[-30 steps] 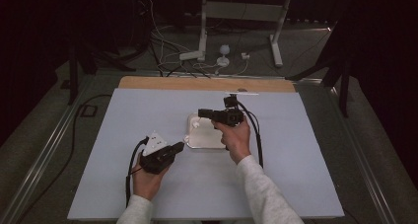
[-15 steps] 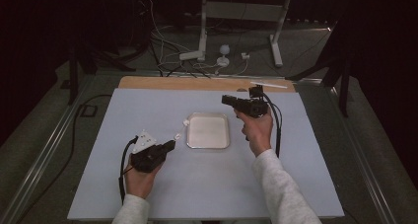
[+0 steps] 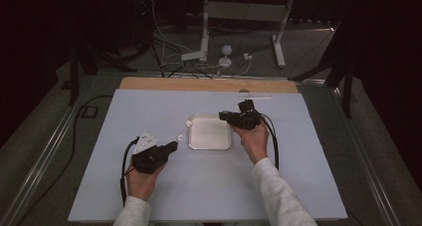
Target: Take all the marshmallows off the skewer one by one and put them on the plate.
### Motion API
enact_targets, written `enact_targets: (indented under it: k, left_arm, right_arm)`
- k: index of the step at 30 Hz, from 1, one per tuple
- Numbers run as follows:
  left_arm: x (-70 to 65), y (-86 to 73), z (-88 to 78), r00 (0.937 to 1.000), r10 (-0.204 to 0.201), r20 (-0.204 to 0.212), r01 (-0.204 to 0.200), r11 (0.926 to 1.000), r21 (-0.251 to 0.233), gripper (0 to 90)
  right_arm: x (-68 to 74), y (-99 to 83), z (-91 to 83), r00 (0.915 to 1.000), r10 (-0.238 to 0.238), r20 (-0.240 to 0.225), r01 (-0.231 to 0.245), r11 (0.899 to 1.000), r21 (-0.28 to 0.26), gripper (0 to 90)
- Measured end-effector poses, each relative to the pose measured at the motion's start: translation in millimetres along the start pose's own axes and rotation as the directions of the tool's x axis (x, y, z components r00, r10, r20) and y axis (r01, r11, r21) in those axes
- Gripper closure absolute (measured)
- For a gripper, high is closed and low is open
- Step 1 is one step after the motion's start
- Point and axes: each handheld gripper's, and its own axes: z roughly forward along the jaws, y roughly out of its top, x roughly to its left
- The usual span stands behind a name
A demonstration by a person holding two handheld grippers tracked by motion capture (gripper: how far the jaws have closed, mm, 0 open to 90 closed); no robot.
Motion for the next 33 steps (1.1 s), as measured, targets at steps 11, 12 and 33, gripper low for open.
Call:
enact_targets:
  k: [11, 12, 33]
  left_arm:
    - [0.2, -0.9, 2.5, 1.0000, -0.001, 0.007, 0.001, 1.0000, 0.008, 89.9]
    - [0.4, -1.2, 2.7, 1.0000, -0.003, 0.007, 0.003, 1.0000, 0.009, 89.9]
    - [-4.3, -0.6, 5.8, 0.9999, 0.007, 0.009, -0.007, 0.9999, 0.010, 89.8]
  right_arm:
    - [-10.2, -19.9, 22.2, 0.9976, -0.015, 0.068, 0.011, 0.998, 0.068, 47.5]
    - [-10.6, -20.3, 21.9, 0.9969, -0.022, 0.075, 0.017, 0.997, 0.071, 43.7]
    - [32.3, -9.8, 7.1, 0.9885, -0.012, -0.151, 0.016, 1.000, 0.025, 14.9]
